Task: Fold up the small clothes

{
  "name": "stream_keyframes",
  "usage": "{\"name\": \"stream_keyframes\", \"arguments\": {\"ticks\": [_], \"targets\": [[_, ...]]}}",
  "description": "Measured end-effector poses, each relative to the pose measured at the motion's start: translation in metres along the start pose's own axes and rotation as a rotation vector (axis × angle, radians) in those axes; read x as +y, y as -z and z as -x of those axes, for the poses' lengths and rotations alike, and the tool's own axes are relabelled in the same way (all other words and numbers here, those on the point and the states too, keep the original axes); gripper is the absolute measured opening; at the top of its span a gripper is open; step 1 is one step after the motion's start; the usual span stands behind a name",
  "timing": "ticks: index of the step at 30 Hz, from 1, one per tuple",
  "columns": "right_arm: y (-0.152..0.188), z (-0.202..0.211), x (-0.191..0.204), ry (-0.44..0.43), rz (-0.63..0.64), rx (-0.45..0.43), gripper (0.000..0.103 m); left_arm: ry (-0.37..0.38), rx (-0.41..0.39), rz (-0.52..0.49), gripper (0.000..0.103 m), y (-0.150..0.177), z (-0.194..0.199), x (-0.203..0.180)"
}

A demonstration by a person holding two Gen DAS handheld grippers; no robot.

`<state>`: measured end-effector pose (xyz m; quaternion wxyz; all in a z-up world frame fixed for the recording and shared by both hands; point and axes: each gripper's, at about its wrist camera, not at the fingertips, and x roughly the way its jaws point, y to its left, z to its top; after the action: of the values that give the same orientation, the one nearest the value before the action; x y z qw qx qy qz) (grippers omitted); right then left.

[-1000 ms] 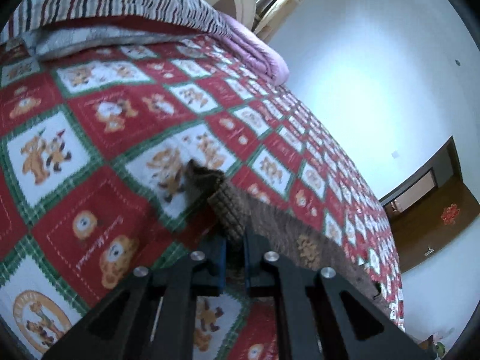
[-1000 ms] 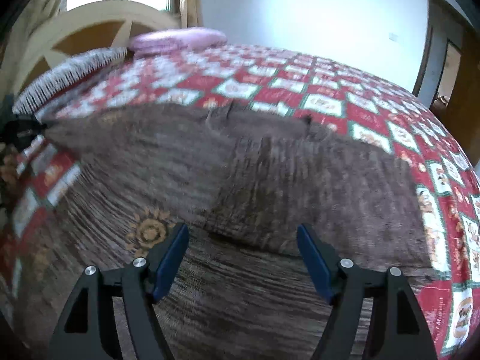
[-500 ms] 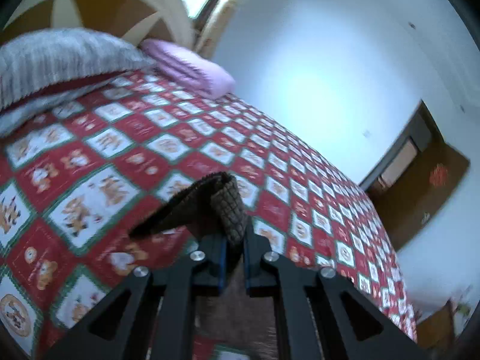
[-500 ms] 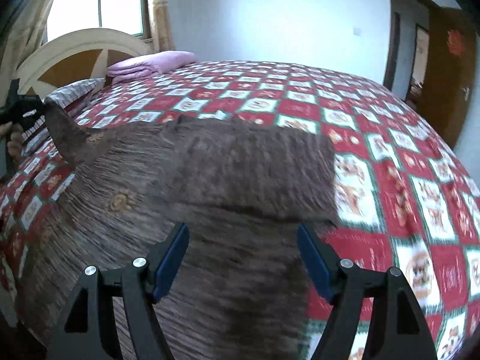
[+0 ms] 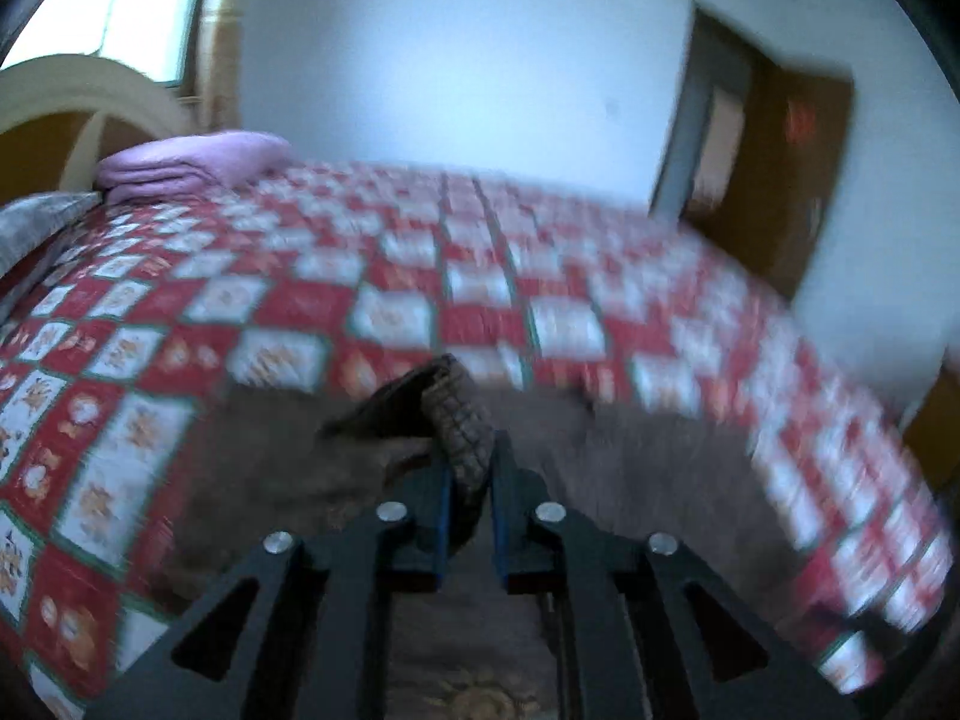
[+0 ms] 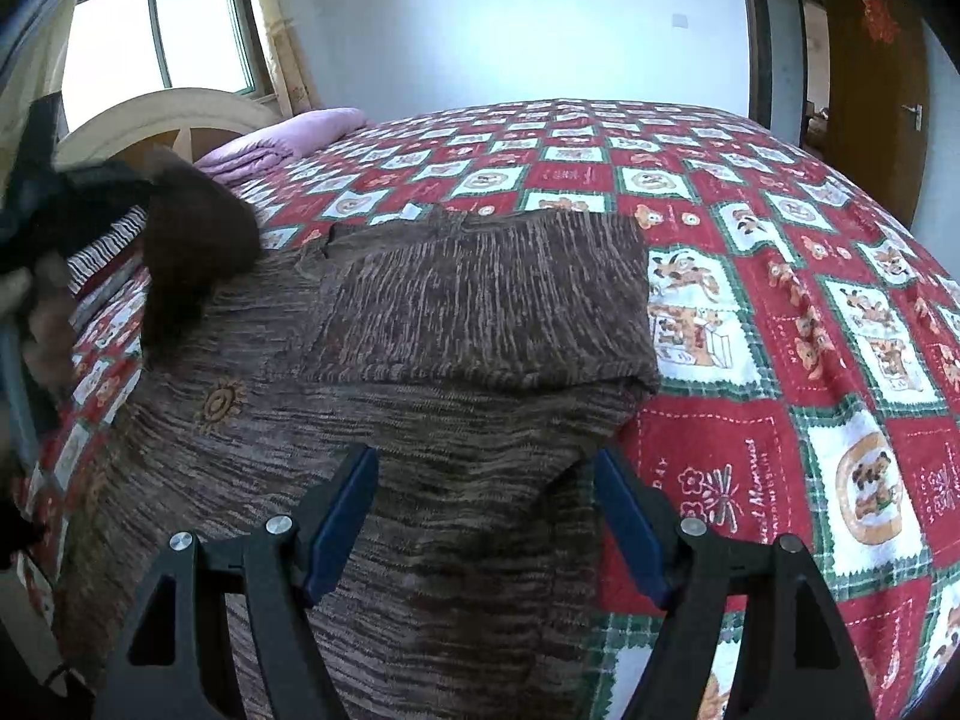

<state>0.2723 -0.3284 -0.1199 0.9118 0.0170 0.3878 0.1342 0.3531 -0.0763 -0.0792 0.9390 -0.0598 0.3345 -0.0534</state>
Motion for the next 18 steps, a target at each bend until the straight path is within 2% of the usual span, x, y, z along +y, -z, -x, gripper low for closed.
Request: {"name": "stream_keyframes", "arguments": {"ticks": [2,3,5,7,9,10,11,13,15,17,18], "targets": [[0.003,-0.002,-0.002,0.000,-0.004,0.006,0.075,0.020,0.094,-0.082,0.021,0.025,-0.018,-0.024],[0.004,-0.004,-0.002,0.003,-0.003,0.011,0.075,0.020,0.116,-0.116,0.022,0.033,-0.020,-0.032],[0.008,-0.007,-0.003,0.009,0.001,0.022,0.075,0.049,0.111,-0.173,0.024,0.045,-0.013,-0.044],[0.010,-0.009,-0.005,0.008,0.000,0.030,0.075,0.058,0.080,-0.224,0.038,0.048,0.003,-0.048],[0.010,-0.009,-0.005,0.008,0.000,0.027,0.075,0.053,0.015,-0.249,0.067,0.043,0.026,-0.035],[0.010,-0.010,-0.006,0.007,0.001,0.023,0.075,0.037,-0.019,-0.254,0.072,0.040,0.034,-0.027],[0.011,-0.010,-0.007,0.006,0.000,0.021,0.075,-0.002,-0.066,-0.263,0.077,0.035,0.045,-0.013],[0.010,-0.009,-0.007,0.008,-0.007,0.011,0.075,-0.085,-0.114,-0.282,0.081,0.027,0.054,0.011],[0.006,-0.005,-0.005,0.013,-0.016,0.008,0.075,-0.271,-0.141,-0.315,0.084,0.017,0.050,0.044],[-0.005,0.002,0.003,-0.026,-0.020,0.006,0.075,-0.419,-0.113,-0.315,0.084,0.012,0.035,0.083],[-0.012,0.003,0.010,-0.047,-0.009,0.001,0.075,-0.456,-0.080,-0.299,0.084,0.010,0.027,0.100]]}}
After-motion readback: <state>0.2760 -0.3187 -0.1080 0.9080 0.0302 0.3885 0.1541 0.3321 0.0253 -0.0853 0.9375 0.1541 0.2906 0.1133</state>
